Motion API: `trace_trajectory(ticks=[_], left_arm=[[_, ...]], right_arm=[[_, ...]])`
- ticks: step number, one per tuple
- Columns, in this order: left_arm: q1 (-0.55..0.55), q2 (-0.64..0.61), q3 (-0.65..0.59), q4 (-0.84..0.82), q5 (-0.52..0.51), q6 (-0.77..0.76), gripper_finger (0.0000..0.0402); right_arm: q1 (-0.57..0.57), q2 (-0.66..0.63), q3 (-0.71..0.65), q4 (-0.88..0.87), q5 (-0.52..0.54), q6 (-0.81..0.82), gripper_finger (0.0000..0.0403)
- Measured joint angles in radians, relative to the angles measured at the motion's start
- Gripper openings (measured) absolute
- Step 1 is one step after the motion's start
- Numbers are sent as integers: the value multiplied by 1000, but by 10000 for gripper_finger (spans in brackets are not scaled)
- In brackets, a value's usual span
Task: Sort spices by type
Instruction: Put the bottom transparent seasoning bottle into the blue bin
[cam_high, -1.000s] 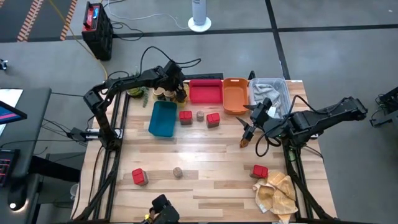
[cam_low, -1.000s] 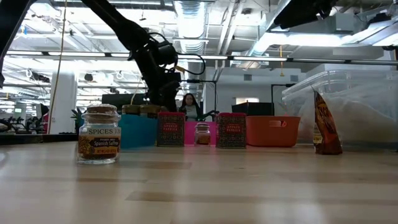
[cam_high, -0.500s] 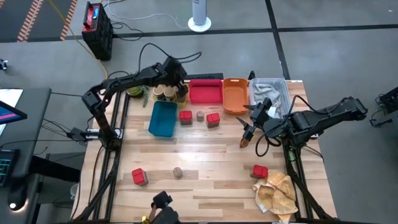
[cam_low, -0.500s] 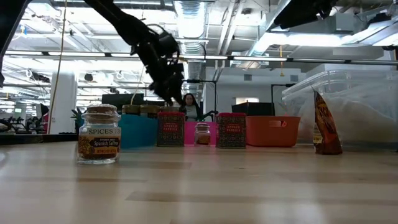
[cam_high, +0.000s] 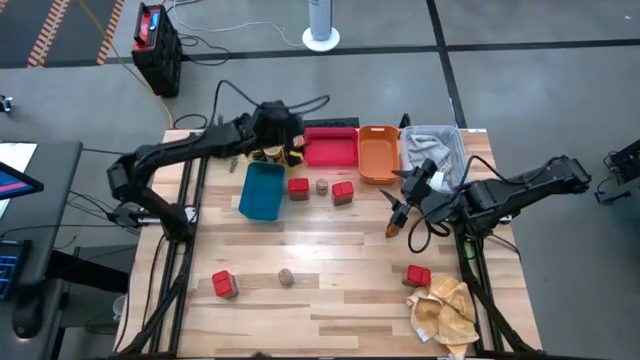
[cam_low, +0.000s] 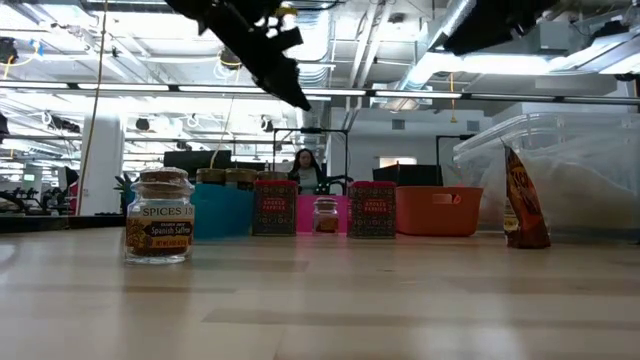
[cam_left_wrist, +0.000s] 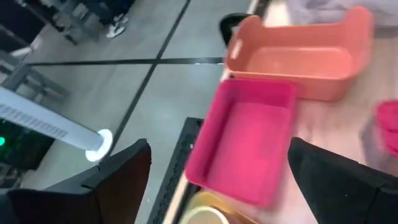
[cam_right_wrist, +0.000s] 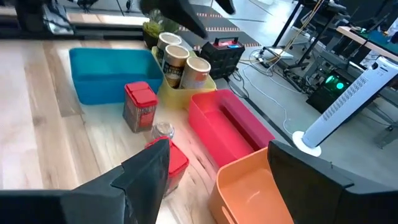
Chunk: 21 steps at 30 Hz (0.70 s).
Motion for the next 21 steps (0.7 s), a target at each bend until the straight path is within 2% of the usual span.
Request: trace_trajectory(ticks=[3,7,10,12,14,17,19,21], left_arm=[[-63,-79,-77,-29,18,-26,350],[-181,-191,-177,-113,114,-146,344],[-303,-255,-216,-192,177,-291,343],[-416,-278,-235,-206,179,-381,343],[-547,-275,-254,-213,130,-438,343],[-730,-225,-265,-225,1,-479,343],[-817,-185,-265,-231,-76,-512,343],[-868,-140,-264,-220,-101,-557,343]], right_arm=[[0,0,-14,-4,0,-4,303],[0,0,-14,8,1,-10,303],[0,0,-14,22,1,-23,303],[0,0,-14,36,2,-35,303],[-4,0,-14,51,4,-42,303],[-15,0,-14,75,5,-53,303],[-26,0,-14,86,5,-57,303],[-34,0,-14,87,5,-57,303]])
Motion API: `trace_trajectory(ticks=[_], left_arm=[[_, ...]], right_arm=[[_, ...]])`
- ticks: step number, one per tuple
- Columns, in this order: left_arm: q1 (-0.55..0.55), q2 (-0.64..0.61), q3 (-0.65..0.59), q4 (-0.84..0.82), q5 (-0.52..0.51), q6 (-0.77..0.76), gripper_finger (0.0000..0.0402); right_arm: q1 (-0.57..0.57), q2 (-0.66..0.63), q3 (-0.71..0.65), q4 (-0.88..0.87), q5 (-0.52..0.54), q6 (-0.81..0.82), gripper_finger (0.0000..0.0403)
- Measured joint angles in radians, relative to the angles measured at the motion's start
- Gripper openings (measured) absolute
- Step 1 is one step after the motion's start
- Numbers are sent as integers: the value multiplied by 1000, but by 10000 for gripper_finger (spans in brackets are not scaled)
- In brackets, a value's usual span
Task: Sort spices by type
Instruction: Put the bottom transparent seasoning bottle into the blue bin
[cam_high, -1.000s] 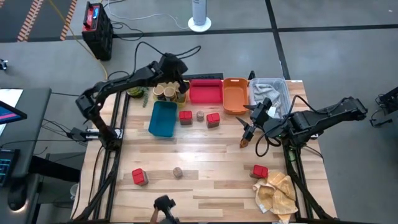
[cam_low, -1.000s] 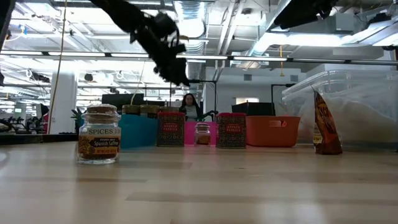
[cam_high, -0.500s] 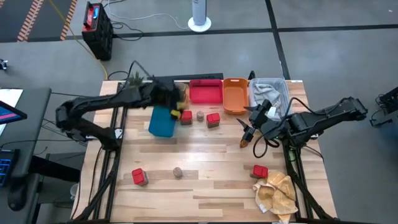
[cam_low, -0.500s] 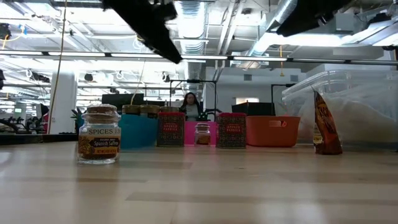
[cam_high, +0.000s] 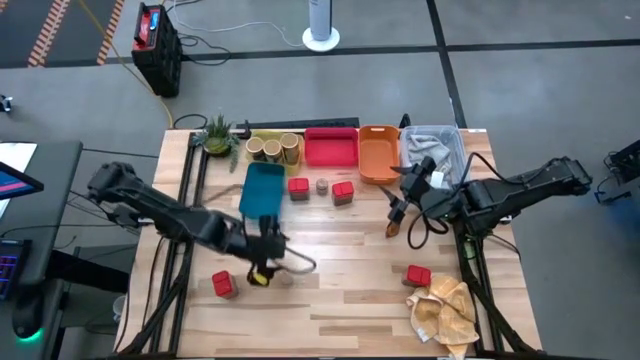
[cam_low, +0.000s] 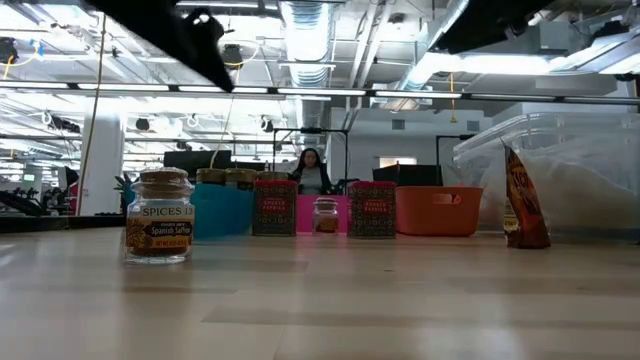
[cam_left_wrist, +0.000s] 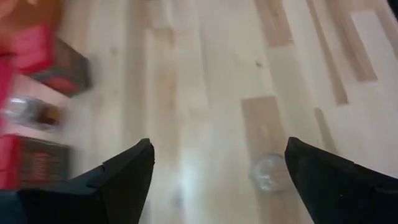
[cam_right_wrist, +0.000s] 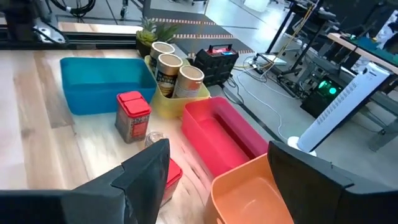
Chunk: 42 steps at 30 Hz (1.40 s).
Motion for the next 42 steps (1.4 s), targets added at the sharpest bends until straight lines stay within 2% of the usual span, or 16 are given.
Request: trace_trajectory(ticks=[3,8,14,22,25,28,34,38,42], left_arm=[[-35,77,6,-4,27,-76,343],[-45,171,9,8,46,-107,343],[-44,253,11,78,162,-112,343],[-43,329,11,75,147,-79,339],[-43,330,1,62,139,-64,312],[-38,331,-25,56,143,-82,263],[-24,331,-68,167,159,-98,179],[-10,331,-70,178,170,-92,170],[-1,331,-70,185,169,-91,181]], right_arm=[[-6,0,0,4,0,0,303],[-11,0,0,13,0,-22,303],[-12,0,0,20,0,-36,303],[-12,0,0,20,0,-35,303],[-12,0,0,19,0,-35,303],[-12,0,0,19,-1,-33,303],[-12,0,0,19,-1,-33,303],[-12,0,0,20,-1,-32,303],[-12,0,0,20,-1,-32,303]])
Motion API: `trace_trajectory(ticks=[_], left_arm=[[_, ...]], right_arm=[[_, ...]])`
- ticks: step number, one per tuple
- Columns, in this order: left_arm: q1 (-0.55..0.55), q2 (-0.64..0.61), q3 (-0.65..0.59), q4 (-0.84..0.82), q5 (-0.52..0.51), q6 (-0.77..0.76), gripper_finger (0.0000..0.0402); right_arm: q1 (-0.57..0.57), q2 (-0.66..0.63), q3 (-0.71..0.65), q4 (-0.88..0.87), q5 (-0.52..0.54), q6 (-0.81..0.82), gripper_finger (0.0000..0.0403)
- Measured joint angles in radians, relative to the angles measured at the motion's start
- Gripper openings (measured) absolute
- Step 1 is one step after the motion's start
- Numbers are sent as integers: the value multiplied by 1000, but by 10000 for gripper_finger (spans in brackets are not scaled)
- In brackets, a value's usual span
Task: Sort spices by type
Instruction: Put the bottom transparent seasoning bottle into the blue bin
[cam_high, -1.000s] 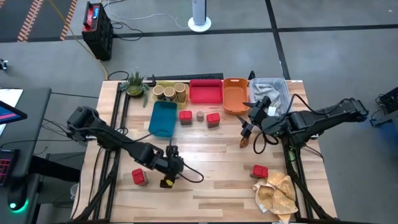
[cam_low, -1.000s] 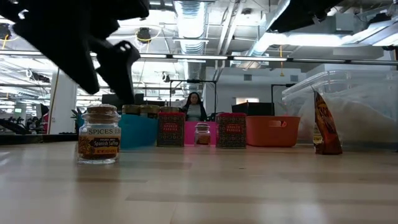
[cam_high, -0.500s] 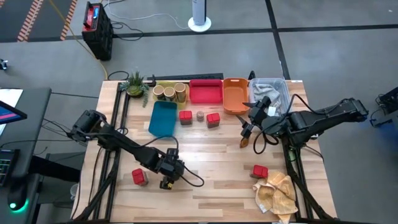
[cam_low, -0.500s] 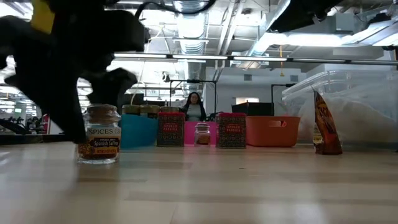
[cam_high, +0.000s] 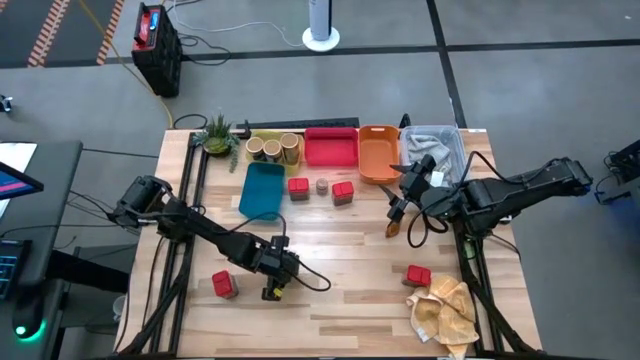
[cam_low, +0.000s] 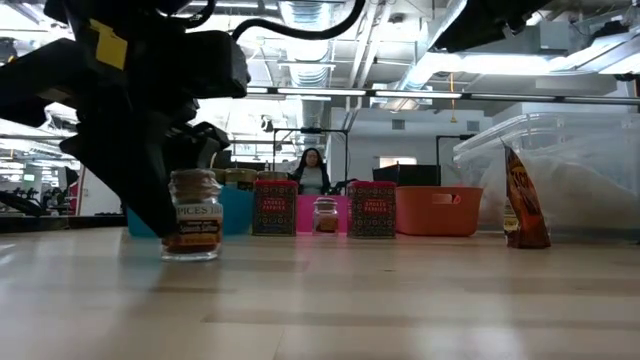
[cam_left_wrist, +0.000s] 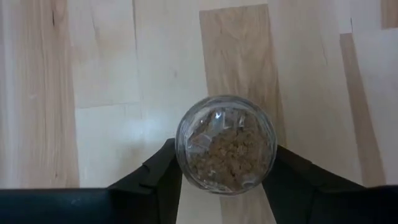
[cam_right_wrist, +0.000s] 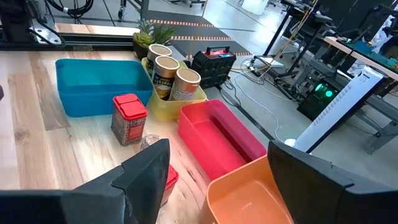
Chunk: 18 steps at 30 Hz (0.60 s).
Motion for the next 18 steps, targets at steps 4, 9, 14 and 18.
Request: trace_trajectory(ticks=[4,9,14,18], left_arm=[[12,-11,-1,2,2,15,179],[39,-55,-1,1,1,46,179],[77,-143,-1,-65,-19,82,179],[125,-247,-1,-176,-90,100,179]], right_arm=[[0,0,0,0,0,0,303],[0,0,0,-1,0,0,303],[0,0,0,-1,-1,0,303],[0,0,0,-1,-1,0,303]])
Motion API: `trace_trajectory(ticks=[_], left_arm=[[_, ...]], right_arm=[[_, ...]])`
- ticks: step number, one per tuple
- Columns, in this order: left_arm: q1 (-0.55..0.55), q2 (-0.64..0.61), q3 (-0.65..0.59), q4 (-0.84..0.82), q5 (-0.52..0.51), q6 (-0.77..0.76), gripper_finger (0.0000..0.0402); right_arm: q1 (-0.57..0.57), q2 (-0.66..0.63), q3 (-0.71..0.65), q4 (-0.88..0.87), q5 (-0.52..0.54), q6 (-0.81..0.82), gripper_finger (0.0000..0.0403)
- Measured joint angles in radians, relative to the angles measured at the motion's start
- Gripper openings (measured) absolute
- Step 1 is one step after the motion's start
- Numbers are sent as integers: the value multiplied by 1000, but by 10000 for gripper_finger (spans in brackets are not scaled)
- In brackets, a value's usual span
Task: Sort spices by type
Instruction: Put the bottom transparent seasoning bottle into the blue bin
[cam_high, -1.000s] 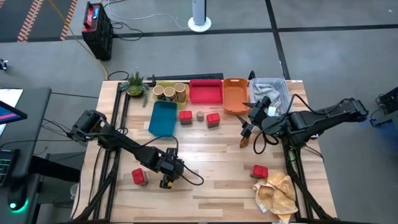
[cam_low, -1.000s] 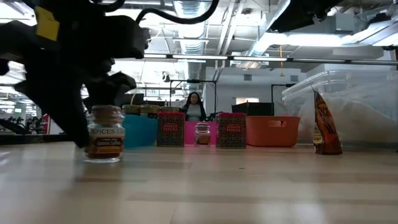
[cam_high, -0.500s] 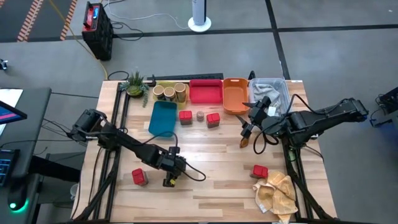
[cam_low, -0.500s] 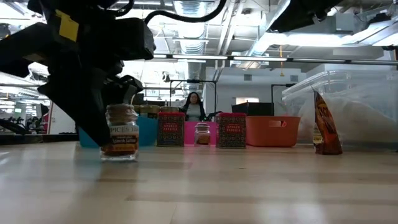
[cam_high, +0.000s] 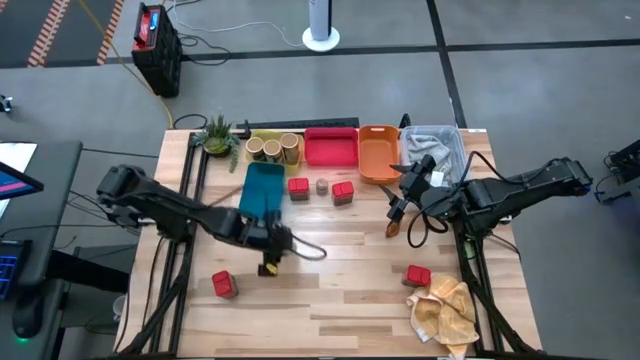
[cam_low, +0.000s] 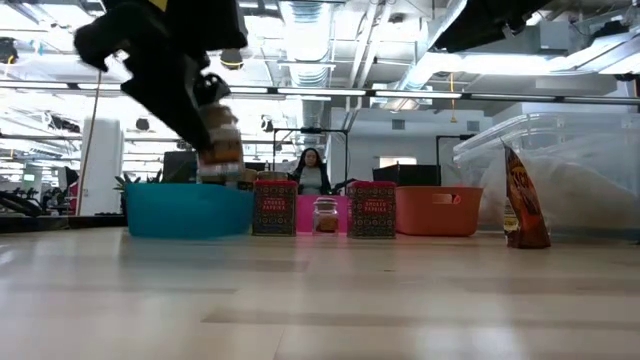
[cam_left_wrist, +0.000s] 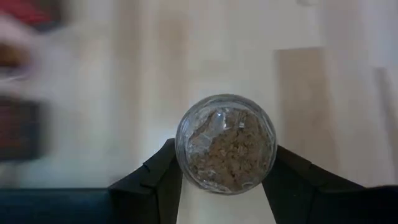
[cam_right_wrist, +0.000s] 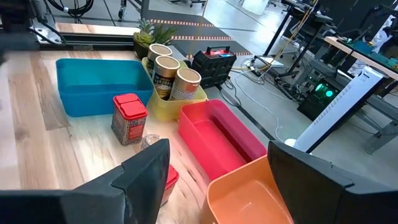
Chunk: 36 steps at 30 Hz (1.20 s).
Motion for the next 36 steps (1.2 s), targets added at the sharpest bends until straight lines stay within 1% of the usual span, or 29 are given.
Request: trace_trajectory(ticks=[5,9,12,15,17,19,25,30,36], left_arm=[[87,-128,0,-138,-103,21,179],[211,-205,-42,-137,-122,53,179],[322,-229,-103,-114,-91,82,179],[421,-231,-164,-83,-10,106,179],[461,-231,-201,-50,34,119,179],[488,-231,-234,-24,50,134,179],[553,-231,-291,8,51,154,179],[577,-226,-297,7,110,116,180],[576,-226,-297,1,112,106,218]], right_arm=[[0,0,0,2,0,0,303],[0,0,0,16,-1,-1,303],[1,0,0,18,-1,-1,303],[1,0,0,18,-1,-1,303],[1,0,0,18,-1,-2,303],[1,0,0,18,-1,-5,303],[1,0,0,18,-1,-9,303],[1,0,0,20,-5,-9,303],[1,0,0,24,-6,-10,303]])
